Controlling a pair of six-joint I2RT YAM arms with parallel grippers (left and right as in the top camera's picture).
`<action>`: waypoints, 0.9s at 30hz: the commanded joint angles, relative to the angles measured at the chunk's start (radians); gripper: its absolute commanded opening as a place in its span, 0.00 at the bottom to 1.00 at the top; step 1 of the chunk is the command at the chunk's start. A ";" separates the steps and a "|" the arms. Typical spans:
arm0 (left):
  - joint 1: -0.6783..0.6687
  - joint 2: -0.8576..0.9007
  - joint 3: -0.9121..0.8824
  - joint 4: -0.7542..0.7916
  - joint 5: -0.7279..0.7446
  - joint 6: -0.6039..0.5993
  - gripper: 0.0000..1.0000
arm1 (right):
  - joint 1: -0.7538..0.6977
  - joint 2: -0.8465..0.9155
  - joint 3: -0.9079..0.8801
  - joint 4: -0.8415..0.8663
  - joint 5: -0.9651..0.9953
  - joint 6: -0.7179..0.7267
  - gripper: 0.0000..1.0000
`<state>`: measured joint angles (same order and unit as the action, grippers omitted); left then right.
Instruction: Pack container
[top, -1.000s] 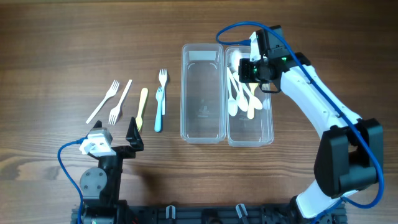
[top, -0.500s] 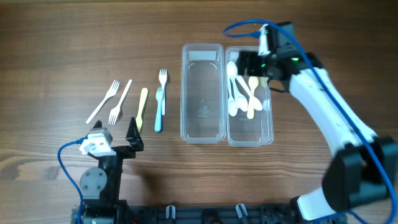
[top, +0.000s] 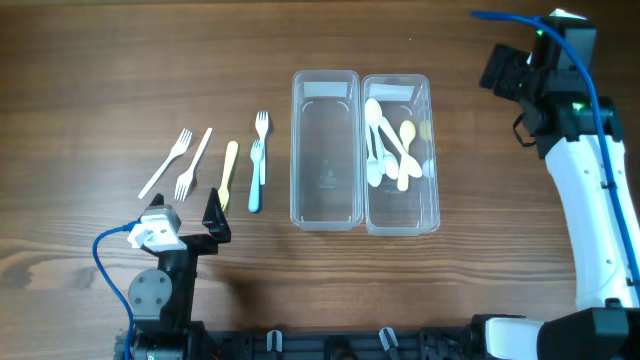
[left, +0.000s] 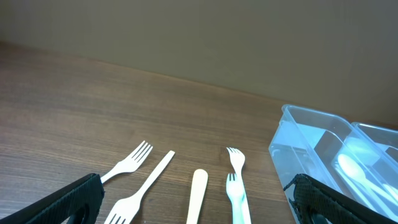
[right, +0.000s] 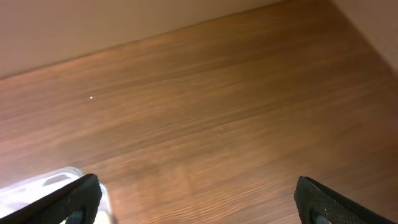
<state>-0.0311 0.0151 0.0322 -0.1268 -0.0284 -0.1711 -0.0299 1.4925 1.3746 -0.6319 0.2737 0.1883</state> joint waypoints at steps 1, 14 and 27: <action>-0.004 -0.001 0.007 -0.018 -0.006 -0.016 1.00 | -0.003 0.007 0.007 -0.001 0.033 -0.057 1.00; -0.004 -0.001 0.007 -0.018 -0.006 -0.016 1.00 | -0.003 0.007 0.007 -0.001 0.007 -0.055 1.00; -0.004 0.007 0.028 0.137 0.080 -0.046 1.00 | -0.003 0.007 0.007 -0.001 0.007 -0.055 1.00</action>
<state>-0.0311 0.0154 0.0322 -0.0231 -0.0307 -0.1776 -0.0319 1.4929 1.3746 -0.6319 0.2771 0.1513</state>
